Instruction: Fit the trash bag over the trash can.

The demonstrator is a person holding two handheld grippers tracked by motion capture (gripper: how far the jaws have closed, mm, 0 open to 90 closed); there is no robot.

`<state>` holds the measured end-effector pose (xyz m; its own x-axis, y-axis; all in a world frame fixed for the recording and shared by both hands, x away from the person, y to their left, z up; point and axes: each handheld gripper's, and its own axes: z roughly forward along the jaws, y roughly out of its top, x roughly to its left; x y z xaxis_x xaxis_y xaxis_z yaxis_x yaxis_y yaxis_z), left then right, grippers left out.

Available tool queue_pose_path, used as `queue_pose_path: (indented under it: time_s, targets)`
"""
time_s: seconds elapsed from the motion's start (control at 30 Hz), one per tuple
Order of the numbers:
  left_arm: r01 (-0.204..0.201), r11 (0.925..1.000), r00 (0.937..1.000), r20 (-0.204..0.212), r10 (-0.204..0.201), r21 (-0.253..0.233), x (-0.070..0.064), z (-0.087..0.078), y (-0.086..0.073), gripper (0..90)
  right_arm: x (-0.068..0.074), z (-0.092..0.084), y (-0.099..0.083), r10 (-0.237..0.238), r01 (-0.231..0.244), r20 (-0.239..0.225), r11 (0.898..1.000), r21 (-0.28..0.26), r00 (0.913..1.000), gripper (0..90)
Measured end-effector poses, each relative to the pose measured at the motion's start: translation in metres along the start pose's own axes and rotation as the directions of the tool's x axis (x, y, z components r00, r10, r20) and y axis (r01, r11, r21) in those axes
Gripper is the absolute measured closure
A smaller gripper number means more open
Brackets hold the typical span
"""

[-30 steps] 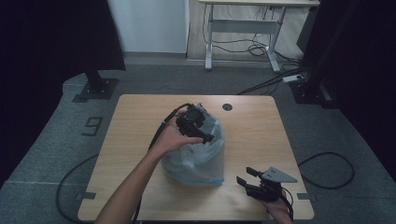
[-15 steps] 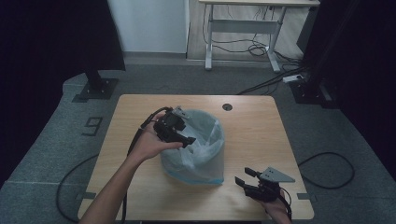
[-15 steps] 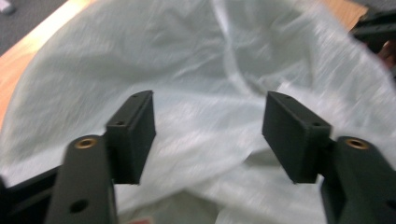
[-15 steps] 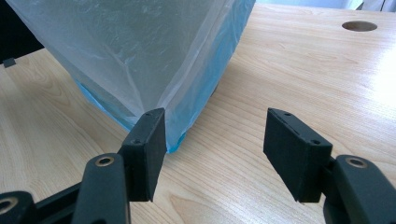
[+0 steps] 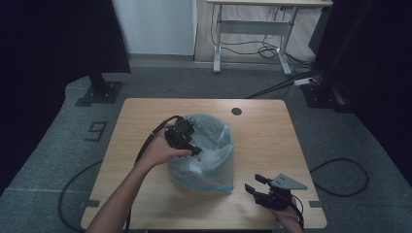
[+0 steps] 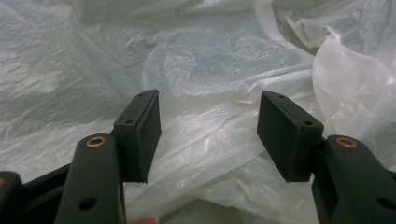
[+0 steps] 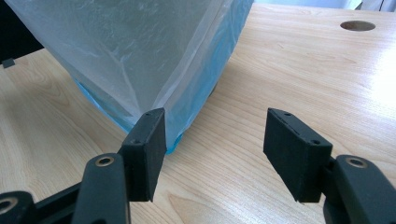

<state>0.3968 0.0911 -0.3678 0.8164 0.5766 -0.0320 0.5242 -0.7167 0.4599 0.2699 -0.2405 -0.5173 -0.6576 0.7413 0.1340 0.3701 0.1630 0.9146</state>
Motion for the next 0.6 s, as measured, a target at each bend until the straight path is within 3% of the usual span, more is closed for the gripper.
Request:
queue_pose_path:
  time_s: [0.13, 0.3, 0.43, 0.6]
  targets:
    - [0.004, 1.0, 1.0, 0.002, -0.004, -0.003, 0.0, -0.002, -0.001, 37.5, 0.0, -0.001, 0.0, 0.003, -0.003, 0.001, 1.0, -0.001, 1.0, 38.4]
    - [-0.001, 0.9955, 1.0, -0.004, 0.001, -0.095, -0.005, -0.024, -0.009, 36.9, -0.001, -0.002, 0.0, 0.004, -0.004, 0.004, 1.0, -0.005, 1.0, 38.4]
    - [-0.018, 0.9898, 0.9998, -0.015, 0.016, -0.141, -0.014, -0.036, -0.015, 36.8, -0.002, -0.001, 0.0, 0.006, -0.006, 0.022, 1.0, 0.01, 0.9997, 38.4]
    - [-0.037, 0.9822, 0.9993, -0.001, 0.037, -0.184, -0.026, -0.042, -0.017, 36.7, 0.0, 0.001, -0.001, 0.002, -0.003, 0.018, 1.0, 0.016, 0.9998, 38.5]
